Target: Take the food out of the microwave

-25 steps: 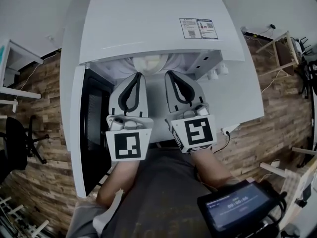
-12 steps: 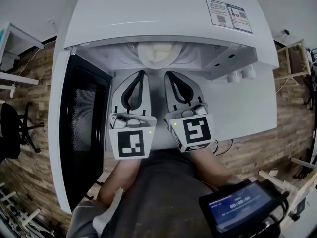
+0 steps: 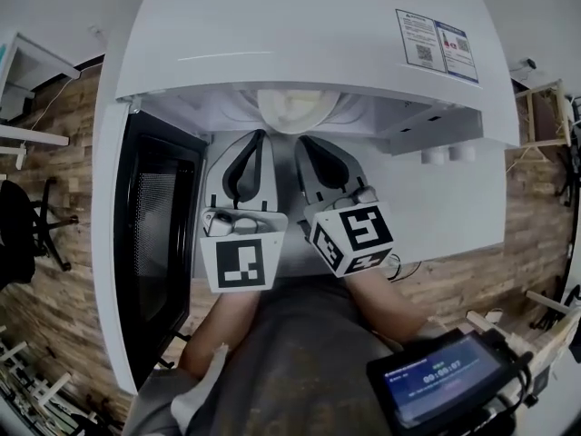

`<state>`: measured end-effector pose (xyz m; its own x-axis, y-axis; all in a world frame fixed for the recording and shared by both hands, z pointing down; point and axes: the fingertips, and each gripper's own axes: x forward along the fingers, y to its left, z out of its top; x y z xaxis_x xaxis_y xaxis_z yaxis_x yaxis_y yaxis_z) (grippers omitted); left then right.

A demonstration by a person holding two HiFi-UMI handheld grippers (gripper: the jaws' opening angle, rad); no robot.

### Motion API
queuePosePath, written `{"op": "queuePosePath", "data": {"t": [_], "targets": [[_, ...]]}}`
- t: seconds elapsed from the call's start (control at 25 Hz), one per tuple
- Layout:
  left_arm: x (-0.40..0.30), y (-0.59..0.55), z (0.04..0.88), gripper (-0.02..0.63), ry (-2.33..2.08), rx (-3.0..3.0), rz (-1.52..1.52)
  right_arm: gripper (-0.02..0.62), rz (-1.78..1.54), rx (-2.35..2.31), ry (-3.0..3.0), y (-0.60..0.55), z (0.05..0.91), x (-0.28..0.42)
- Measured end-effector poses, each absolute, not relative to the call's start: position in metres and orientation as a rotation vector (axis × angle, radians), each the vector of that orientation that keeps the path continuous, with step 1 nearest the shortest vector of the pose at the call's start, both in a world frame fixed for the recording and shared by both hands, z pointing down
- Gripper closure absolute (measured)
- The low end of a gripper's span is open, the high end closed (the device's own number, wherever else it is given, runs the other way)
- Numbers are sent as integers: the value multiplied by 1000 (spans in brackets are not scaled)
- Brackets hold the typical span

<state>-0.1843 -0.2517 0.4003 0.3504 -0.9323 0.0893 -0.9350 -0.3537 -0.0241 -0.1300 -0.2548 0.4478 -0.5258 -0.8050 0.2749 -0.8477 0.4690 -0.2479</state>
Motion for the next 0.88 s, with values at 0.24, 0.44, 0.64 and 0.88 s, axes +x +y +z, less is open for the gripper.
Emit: {"op": "queuePosePath", "data": {"t": [0.24,0.44,0.64,0.88], "targets": [[-182,-254,391,600,-1758,2557,157,483,878,1409,-2615,-257,454,-134],[-190,-256,395,600,-1771,2544,167,472,1099,1406,-2641,-266,457,-137],[-199,-259,392,600,-1785,2503,164,433,1421,1382,-2641,-269,452,-137],[-196,-259,389,600,-1762,2503,151,501,1693,1402,-2561,-274,456,-132]]}}
